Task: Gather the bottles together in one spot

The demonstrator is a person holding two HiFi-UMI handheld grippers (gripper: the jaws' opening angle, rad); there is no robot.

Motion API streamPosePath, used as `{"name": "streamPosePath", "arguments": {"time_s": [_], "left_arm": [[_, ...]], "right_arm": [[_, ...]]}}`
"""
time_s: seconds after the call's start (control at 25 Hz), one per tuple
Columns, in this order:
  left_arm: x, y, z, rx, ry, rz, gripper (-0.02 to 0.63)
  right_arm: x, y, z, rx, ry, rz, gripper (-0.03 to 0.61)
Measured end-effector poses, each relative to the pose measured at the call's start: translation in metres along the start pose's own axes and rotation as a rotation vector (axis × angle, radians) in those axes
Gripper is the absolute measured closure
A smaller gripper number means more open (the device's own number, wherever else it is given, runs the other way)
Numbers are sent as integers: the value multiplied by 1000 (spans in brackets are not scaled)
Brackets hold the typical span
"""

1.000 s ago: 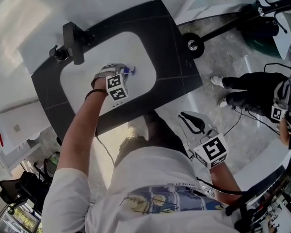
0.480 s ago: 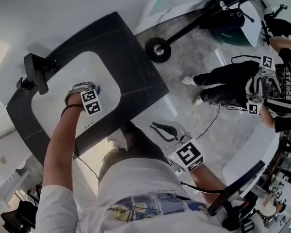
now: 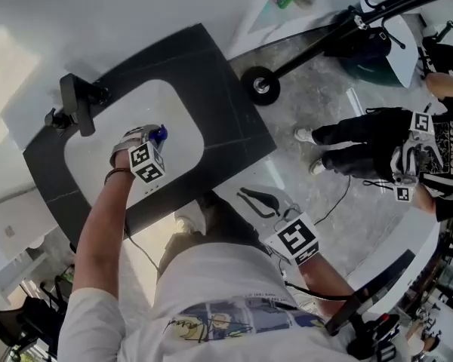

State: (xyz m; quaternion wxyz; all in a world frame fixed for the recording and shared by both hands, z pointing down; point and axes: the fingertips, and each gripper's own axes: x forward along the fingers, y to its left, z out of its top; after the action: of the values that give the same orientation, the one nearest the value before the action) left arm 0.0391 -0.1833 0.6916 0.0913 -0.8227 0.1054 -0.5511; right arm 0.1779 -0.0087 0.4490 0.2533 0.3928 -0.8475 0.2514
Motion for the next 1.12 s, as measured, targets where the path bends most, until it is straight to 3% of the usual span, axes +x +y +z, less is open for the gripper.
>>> {"name": "streamPosePath", "arguments": {"time_s": [0.16,0.64,0.88,1.12], "left_arm": [[-26,15,4,-187,-104,67,538],[-124,34,-54,-763,-335,241,537],[-199,51,-84,-986,-438,390,538],[-264,78,-132,-1115,-468,571,538]], "right_arm": [[6,3,10,-37,-1,20,540],[44,45,43,-148,-2,146,541],[60,65,58,-205,1,229,541],[73,81,69,-257,10,288,541]]}}
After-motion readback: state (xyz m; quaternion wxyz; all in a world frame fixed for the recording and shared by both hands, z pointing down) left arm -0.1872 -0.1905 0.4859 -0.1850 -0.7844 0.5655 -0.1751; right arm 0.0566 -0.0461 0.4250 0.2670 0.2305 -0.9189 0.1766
